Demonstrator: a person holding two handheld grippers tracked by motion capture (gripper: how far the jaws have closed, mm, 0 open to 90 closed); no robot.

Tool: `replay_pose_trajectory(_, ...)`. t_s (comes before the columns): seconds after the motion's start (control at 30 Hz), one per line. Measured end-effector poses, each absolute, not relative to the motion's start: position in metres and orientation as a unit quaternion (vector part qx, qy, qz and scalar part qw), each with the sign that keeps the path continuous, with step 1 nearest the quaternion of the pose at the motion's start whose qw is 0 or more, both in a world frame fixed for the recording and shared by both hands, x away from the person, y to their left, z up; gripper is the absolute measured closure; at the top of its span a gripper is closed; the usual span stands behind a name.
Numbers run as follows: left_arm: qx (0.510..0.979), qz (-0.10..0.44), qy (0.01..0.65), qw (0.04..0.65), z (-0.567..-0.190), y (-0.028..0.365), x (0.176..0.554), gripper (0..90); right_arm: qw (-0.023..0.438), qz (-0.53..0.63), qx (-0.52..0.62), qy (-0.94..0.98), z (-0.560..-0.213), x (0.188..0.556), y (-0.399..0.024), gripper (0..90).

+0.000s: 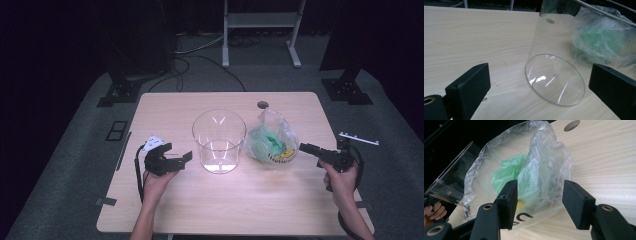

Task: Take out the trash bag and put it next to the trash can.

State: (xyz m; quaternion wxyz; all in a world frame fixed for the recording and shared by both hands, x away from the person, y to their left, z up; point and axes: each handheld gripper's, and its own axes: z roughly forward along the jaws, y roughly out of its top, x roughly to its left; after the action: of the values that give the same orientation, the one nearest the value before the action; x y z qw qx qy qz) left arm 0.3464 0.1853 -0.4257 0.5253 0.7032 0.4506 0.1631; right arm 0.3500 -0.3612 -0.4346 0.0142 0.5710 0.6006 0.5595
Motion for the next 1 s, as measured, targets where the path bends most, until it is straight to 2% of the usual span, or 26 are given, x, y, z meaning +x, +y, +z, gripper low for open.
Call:
replay_pose_trajectory(0.87, 0.700, 0.165, 0.453, 0.527, -0.425, 0.187, 0.345, 2.7, 0.026, 0.565, 0.558, 0.607, -0.463, 0.308, -0.359, 45.6)
replay_pose_trajectory(1.0, 0.699, 0.164, 0.453, 0.529, -0.425, 0.186, 0.345, 2.7, 0.040, 0.576, 0.558, 0.596, -0.467, 0.293, -0.361, 45.0)
